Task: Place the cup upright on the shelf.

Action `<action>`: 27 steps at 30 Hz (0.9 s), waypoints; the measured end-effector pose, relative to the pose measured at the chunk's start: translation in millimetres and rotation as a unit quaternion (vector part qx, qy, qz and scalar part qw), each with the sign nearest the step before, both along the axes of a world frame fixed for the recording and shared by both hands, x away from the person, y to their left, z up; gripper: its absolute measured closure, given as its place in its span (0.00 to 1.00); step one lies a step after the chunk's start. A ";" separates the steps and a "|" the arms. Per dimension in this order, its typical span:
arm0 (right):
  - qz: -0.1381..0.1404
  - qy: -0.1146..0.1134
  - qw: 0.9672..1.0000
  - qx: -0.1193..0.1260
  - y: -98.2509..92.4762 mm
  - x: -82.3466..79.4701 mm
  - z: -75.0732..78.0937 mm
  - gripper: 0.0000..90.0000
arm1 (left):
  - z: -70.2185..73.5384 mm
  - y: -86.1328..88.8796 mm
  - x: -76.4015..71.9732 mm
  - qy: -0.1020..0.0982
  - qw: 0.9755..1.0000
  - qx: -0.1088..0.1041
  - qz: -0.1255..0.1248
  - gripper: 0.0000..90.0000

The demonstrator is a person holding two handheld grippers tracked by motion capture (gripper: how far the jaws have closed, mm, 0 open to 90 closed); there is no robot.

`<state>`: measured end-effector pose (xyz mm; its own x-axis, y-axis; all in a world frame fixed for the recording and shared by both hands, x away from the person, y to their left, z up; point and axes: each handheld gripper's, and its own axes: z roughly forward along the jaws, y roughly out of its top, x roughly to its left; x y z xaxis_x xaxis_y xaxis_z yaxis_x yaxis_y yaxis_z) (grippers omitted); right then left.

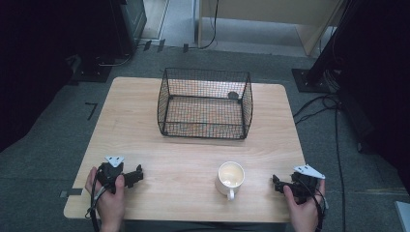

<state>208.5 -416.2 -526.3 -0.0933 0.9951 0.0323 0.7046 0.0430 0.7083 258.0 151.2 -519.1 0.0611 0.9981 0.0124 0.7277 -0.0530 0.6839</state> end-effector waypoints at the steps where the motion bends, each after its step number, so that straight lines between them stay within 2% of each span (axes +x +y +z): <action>1: 0.000 0.000 1.000 0.000 0.0 0.0 0.0 0.00 | 0.0 0.0 0.0 0.000 1.000 0.000 0.000 0.00; 7: 0.001 -0.003 1.000 0.000 0.3 -8.6 0.3 0.01 | 0.0 0.1 0.0 0.000 1.000 0.000 0.000 0.00; 9: -0.007 -0.013 1.000 -0.001 1.0 -13.1 2.7 0.06 | 0.0 0.0 0.0 0.000 1.000 0.000 0.000 0.00; 11: -0.005 -0.017 1.000 0.004 1.6 -15.2 6.7 0.06 | 0.0 0.0 0.0 0.000 1.000 0.000 0.000 0.00; 17: 0.012 -0.031 0.999 0.008 7.5 -20.5 17.8 0.06 | 0.0 0.1 0.0 0.000 1.000 0.000 -0.001 0.00; 20: 0.026 -0.038 0.999 0.001 13.8 -22.8 23.7 0.05 | -0.1 -0.3 0.0 0.000 1.000 0.000 -0.003 0.00; 21: 0.038 -0.041 0.998 -0.009 18.5 -23.5 26.8 0.04 | -0.1 -0.5 0.0 -0.001 1.000 -0.001 -0.006 0.00; 27: 0.057 -0.046 0.997 -0.014 30.9 -26.4 33.0 0.04 | -0.1 -0.8 0.3 0.000 1.000 -0.001 -0.009 0.00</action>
